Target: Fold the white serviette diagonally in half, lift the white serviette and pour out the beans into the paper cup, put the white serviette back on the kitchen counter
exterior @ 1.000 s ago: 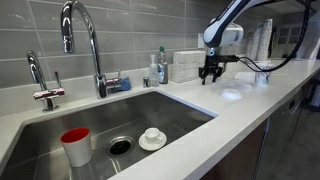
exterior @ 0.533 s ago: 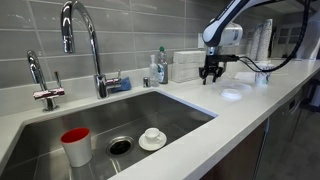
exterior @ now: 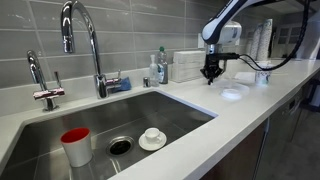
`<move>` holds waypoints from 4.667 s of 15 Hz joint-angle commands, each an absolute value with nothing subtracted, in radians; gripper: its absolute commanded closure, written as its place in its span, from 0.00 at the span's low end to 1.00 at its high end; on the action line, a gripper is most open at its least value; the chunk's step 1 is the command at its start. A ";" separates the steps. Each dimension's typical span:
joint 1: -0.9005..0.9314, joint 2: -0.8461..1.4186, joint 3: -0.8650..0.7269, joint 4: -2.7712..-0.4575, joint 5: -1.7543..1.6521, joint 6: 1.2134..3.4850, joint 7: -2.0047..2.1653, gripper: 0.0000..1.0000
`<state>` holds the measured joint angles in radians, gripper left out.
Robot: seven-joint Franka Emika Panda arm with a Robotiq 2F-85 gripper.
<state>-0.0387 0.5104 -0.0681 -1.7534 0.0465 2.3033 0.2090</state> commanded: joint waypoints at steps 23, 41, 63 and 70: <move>-0.131 0.178 -0.084 -1.997 -0.042 2.250 -0.201 1.00; -0.202 0.018 -0.177 -1.940 0.195 1.991 -0.219 1.00; -0.305 -0.022 -0.315 -1.866 0.237 2.233 0.023 1.00; -0.306 0.031 -0.311 -1.885 0.221 2.429 0.070 1.00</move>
